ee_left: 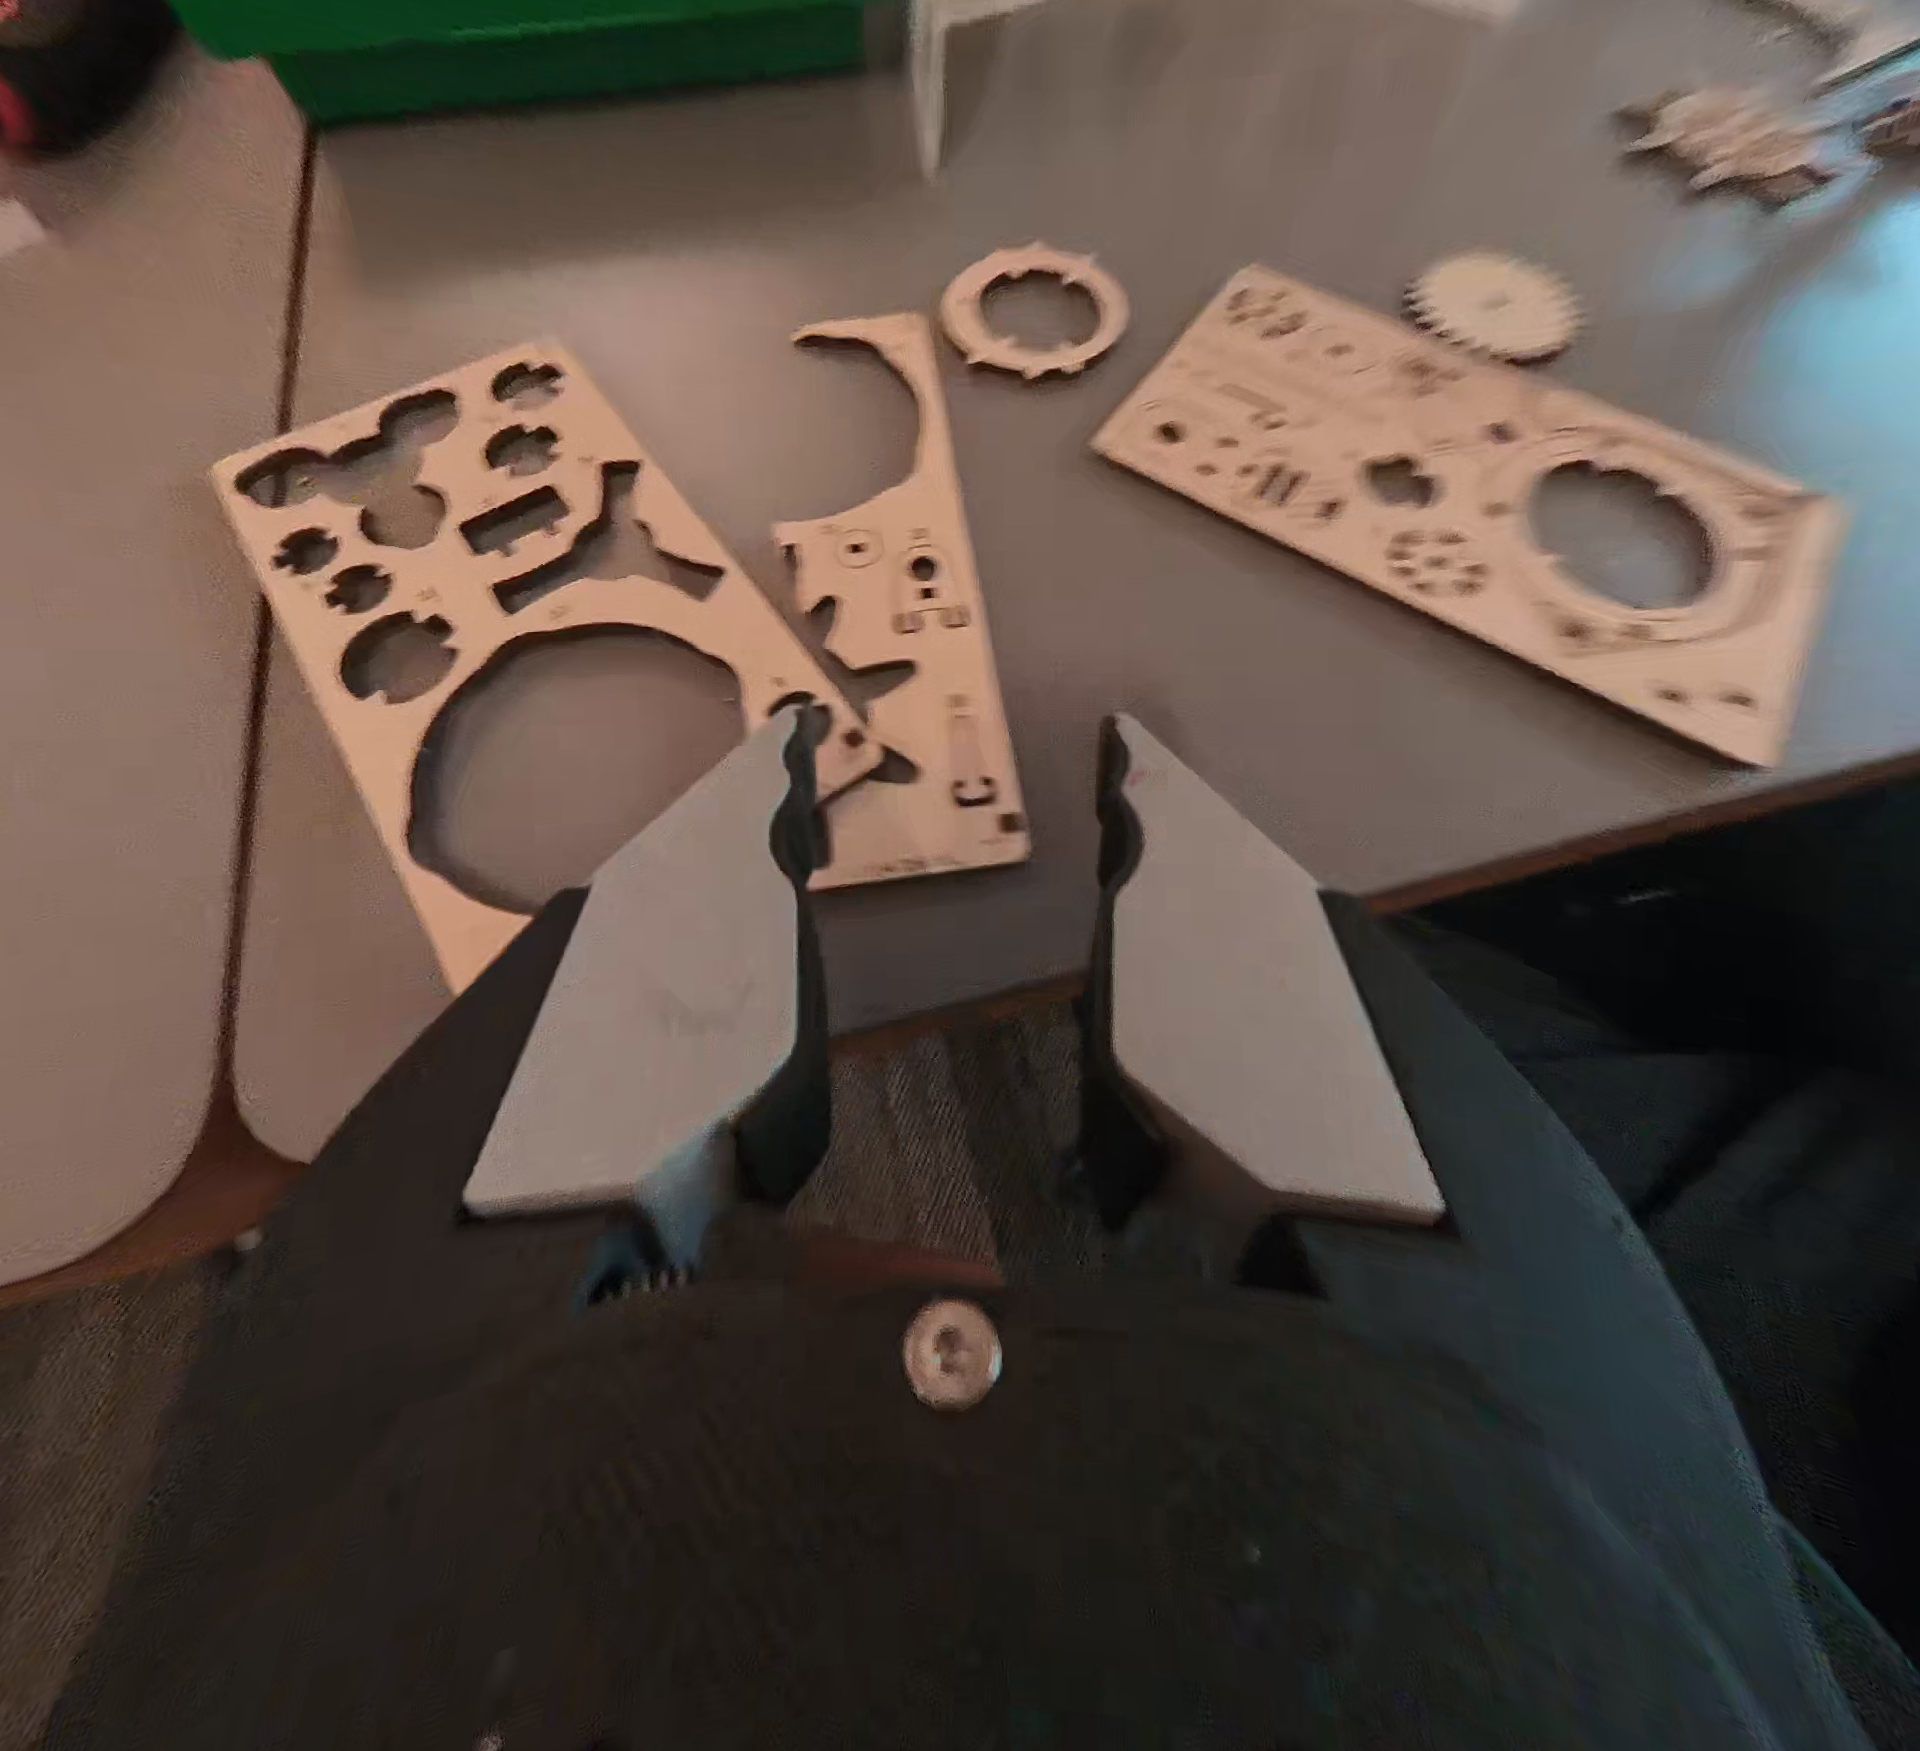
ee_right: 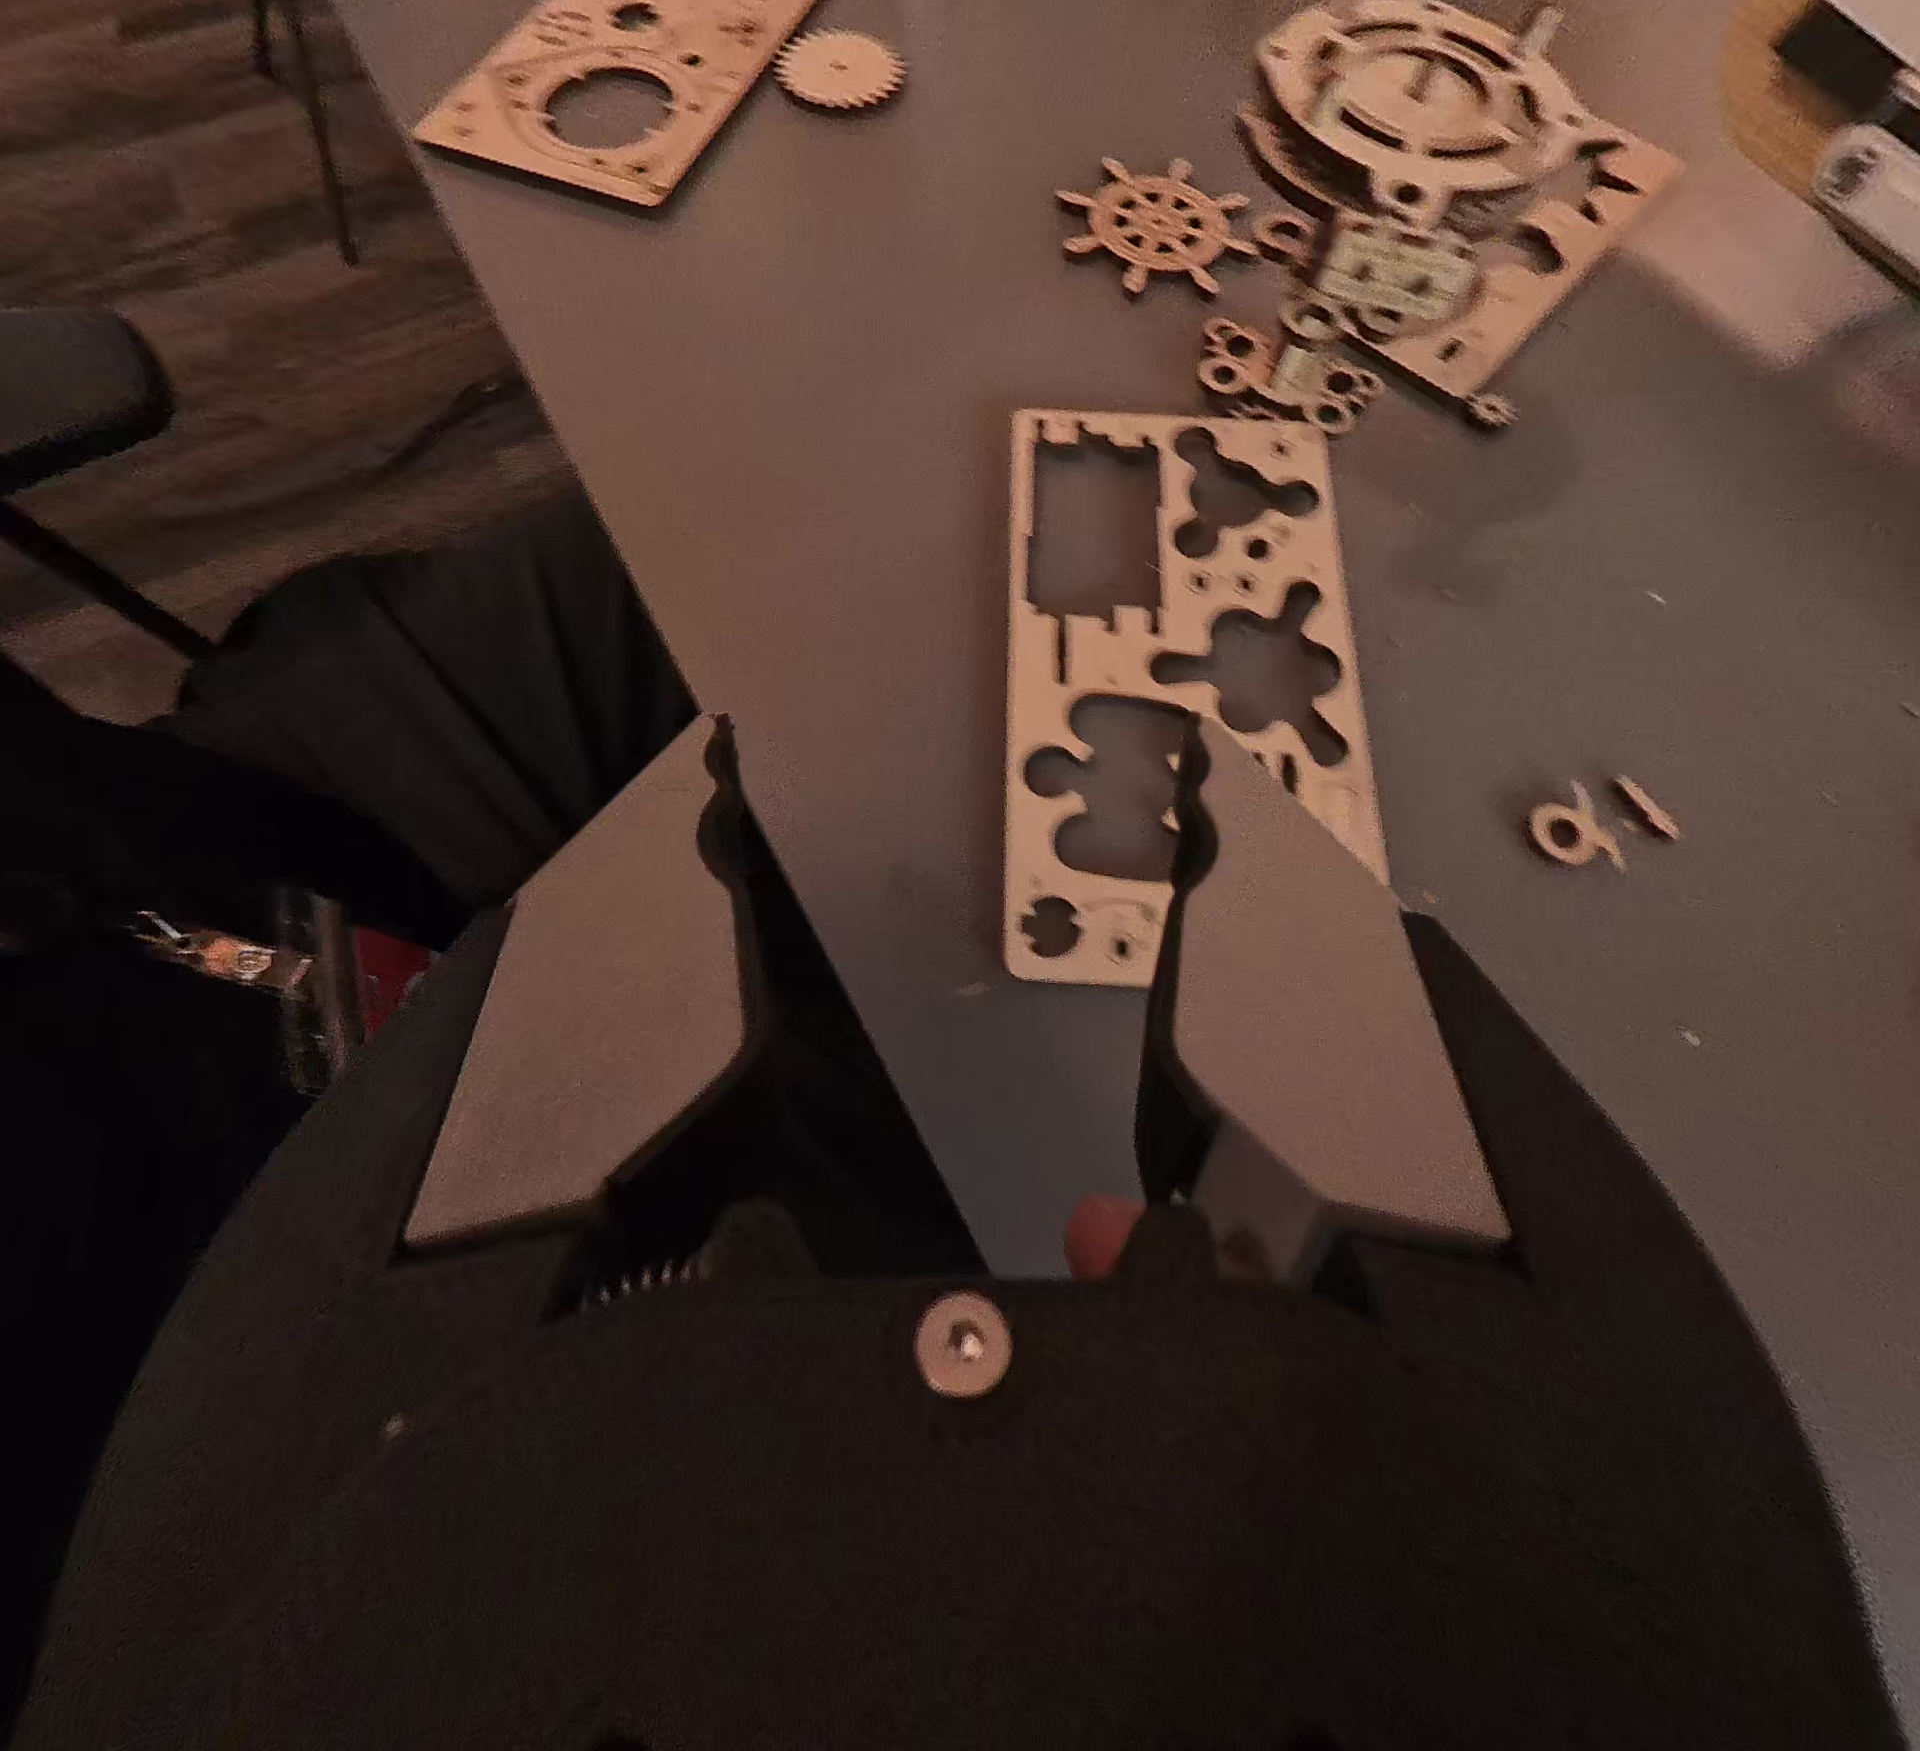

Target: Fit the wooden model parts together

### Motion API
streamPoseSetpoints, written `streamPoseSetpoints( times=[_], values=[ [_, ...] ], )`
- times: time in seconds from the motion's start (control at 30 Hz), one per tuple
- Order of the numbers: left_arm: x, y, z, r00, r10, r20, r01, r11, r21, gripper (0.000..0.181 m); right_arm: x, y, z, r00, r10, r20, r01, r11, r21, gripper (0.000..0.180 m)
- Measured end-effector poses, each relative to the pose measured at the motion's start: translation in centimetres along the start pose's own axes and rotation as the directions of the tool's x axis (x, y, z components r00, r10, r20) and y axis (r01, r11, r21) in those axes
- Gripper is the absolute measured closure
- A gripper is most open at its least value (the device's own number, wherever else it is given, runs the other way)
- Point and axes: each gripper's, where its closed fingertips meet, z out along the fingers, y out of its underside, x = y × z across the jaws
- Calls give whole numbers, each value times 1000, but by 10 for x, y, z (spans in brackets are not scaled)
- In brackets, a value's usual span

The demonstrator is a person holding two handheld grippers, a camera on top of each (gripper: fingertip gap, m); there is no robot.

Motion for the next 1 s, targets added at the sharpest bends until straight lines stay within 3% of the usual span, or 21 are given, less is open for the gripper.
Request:
streamPoseSetpoints(
  times=[0.17,0.27,0.37,0.5,0.6,0.77,0.93,1.0],
  values=[
    [18,21,0,995,15,-96,-29,990,-142,135,-39,-7,14,994,-84,71,85,996,-17,95],
    [23,26,-8,994,31,-109,-46,989,-142,138,-64,-15,24,981,-107,159,108,994,0,97],
    [46,12,-18,966,-22,-257,1,997,-78,147,-82,-22,36,966,-135,220,138,990,1,96],
    [31,4,-8,982,67,-175,-85,992,-96,145,-99,-25,47,950,-183,254,190,982,-4,96],
    [26,15,9,978,11,-207,-55,977,-206,142,-111,-28,51,939,-186,289,193,981,4,97],
    [50,21,-3,966,33,-255,-79,981,-175,144,-126,-26,55,926,-194,323,203,979,5,97],
    [56,12,-24,974,121,-189,-128,992,-24,118,-139,-28,60,906,-205,370,218,976,7,97],
    [53,19,-24,964,223,-146,-232,972,-46,101,-144,-30,61,899,-210,384,223,975,13,98]
  ],
)
